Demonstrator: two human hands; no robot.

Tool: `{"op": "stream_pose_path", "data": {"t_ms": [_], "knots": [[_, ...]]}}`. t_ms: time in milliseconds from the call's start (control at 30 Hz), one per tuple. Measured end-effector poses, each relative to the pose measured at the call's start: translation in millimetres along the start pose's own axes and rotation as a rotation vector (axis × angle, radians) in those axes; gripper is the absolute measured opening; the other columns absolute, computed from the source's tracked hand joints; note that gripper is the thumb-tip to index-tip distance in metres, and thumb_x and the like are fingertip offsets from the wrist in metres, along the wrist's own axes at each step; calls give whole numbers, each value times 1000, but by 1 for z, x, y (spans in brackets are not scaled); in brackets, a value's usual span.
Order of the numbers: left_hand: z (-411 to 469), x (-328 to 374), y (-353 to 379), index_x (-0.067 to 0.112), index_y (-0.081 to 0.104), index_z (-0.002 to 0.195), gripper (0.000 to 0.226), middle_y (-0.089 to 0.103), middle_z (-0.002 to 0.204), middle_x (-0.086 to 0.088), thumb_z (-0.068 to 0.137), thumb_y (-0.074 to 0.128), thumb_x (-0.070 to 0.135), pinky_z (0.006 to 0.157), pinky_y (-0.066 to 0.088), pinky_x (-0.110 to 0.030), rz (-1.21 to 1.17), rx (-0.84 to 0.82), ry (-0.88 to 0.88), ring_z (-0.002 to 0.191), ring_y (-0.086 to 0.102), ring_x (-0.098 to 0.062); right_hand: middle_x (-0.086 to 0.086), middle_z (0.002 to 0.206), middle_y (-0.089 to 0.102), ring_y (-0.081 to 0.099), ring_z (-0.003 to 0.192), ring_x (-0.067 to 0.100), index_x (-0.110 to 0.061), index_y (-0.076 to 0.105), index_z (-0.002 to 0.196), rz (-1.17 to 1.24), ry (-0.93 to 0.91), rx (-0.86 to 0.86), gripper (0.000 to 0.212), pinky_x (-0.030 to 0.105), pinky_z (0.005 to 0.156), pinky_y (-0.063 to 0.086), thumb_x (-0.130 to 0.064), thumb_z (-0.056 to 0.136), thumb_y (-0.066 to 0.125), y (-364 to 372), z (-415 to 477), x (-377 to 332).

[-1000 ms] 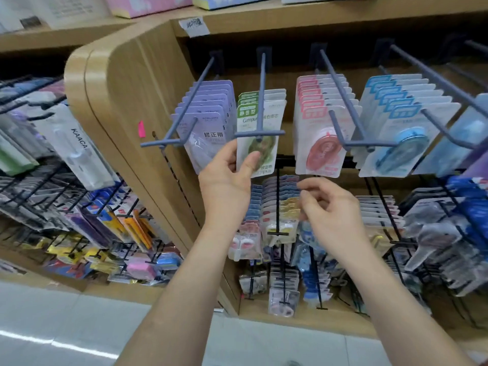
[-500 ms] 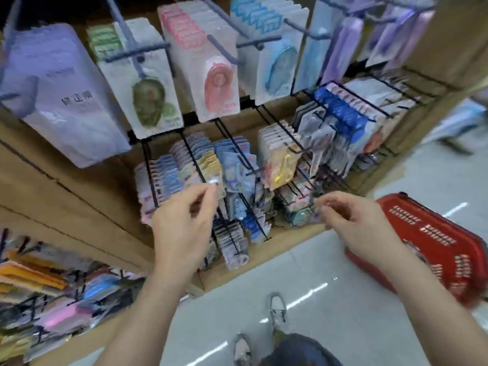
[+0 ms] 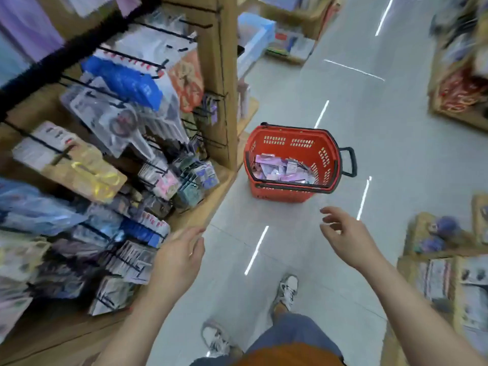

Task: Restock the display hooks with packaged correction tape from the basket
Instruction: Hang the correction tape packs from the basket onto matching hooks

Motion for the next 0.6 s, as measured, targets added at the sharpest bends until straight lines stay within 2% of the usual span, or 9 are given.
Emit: {"op": "stream_pose_path", "data": {"t_ms": [133, 233, 367, 500, 533, 600], "knots": [[53, 55, 43, 16, 70, 116, 23, 71, 111, -1, 94, 61, 12, 82, 46, -29, -39, -39, 19, 99, 66, -25, 6, 122, 63, 63, 100, 22, -23, 51, 136, 108, 102, 38, 41, 40, 90, 52, -22, 96, 61, -40, 30, 57], [95, 98, 80, 17, 68, 118, 24, 70, 114, 1, 96, 58, 15, 85, 46, -29, -53, -70, 17, 100, 66, -22, 5, 135, 57, 60, 111, 22, -24, 45, 142, 172, 166, 60, 49, 40, 94, 49, -25, 96, 62, -68, 61, 89], [155, 147, 124, 28, 66, 119, 25, 67, 109, 14, 97, 55, 24, 87, 48, -29, -93, -105, 7, 91, 63, -11, 1, 148, 46, 54, 125, 23, -28, 35, 148, 219, 211, 59, 59, 40, 99, 47, -30, 96, 62, -96, 115, 112], [217, 179, 168, 28, 68, 108, 20, 64, 95, 18, 97, 56, 17, 73, 36, -9, -184, -154, -15, 89, 59, -4, 0, 148, 45, 54, 124, 22, -28, 35, 148, 241, 225, 32, 59, 40, 100, 47, -30, 96, 62, -103, 185, 120], [235, 183, 179, 26, 69, 108, 20, 65, 95, 16, 96, 57, 15, 71, 35, -8, -206, -160, -33, 90, 58, -5, 0, 146, 48, 55, 122, 21, -28, 37, 147, 244, 235, 23, 57, 39, 99, 48, -29, 96, 62, -101, 204, 120], [271, 185, 207, 22, 71, 107, 20, 69, 97, 9, 94, 59, 13, 76, 39, -14, -241, -182, -72, 93, 61, -9, 0, 136, 54, 59, 114, 19, -27, 44, 143, 253, 249, 6, 51, 36, 96, 49, -25, 95, 62, -93, 245, 121]]}}
Point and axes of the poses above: each hand's wrist, its own z-axis towards the middle knuckle, its own y-axis out of the palm, x = y × z, the point moved 3 cm from there along z, towards the middle knuckle
